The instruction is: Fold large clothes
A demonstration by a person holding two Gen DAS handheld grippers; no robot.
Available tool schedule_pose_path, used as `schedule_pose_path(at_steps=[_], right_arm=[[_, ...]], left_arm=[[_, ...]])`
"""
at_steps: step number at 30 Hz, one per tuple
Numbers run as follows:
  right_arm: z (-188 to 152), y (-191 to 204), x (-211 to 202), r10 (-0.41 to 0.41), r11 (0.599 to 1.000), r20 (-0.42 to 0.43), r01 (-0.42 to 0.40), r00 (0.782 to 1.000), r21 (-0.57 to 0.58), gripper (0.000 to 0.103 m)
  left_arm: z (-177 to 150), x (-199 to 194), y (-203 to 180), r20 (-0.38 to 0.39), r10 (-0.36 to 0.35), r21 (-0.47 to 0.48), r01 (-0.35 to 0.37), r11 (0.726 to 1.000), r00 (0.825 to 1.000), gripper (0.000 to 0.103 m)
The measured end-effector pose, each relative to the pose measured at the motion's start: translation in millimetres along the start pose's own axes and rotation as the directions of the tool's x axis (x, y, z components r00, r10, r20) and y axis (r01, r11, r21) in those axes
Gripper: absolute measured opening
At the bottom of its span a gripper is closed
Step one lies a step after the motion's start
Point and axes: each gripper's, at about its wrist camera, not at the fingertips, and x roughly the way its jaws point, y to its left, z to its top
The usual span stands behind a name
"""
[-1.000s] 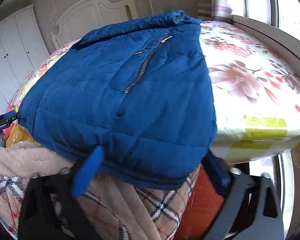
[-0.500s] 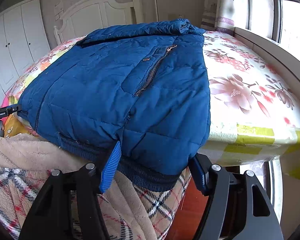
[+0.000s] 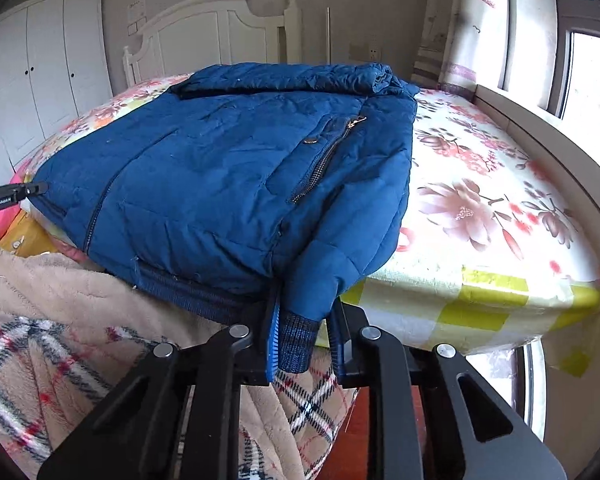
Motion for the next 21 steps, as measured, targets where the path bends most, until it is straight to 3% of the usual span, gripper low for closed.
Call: schedule_pose_path(at_steps=[4,8,12,15,18,19,21], right_arm=[[9.5,0.7,-28.2,-0.002,1.0,0.08,0.003,0.997,-0.015,0.018],[26.2,3.5,-84.9,-0.004,0.999,0.205,0.015,0.979,-0.05,0.015],[40.2,9.5,-154.8,-0.008,0.997,0.346,0.036,0.938,-0.074,0.015],[51.7,10.5,-193.2,-0.01,0.996,0.44,0.047,0.898,-0.074,0.014],[75.7,8.7,-205.6,0.01,0.994,0.493,0.043,0.87,-0.097,0.014],[86.2,8.6,-200.5,0.012,0.993,0.494,0.048,0.869,-0.109,0.014],[117.6,5.6,-175.9,0.015,0.989,0.463,0.055,0.886,-0.139,0.015]], left_arm=[[11.4,-36.1,-5.0,0.094,-0.005,-0.005,0.005,1.0,0.996,0.015],[33.0,-100.3,-15.3,0.222,-0.033,0.041,0.025,0.999,0.975,0.015],[43.6,-159.9,-21.8,0.33,-0.079,0.073,0.058,0.996,0.941,0.015],[51.8,-206.8,-9.2,0.431,-0.118,0.046,0.108,0.993,0.894,0.015],[68.8,-218.2,5.1,0.485,-0.133,0.013,0.145,0.989,0.864,0.015],[79.6,-211.9,8.9,0.492,-0.124,-0.001,0.143,0.99,0.862,0.015],[104.2,-189.8,12.4,0.472,-0.109,-0.013,0.13,0.991,0.875,0.015]])
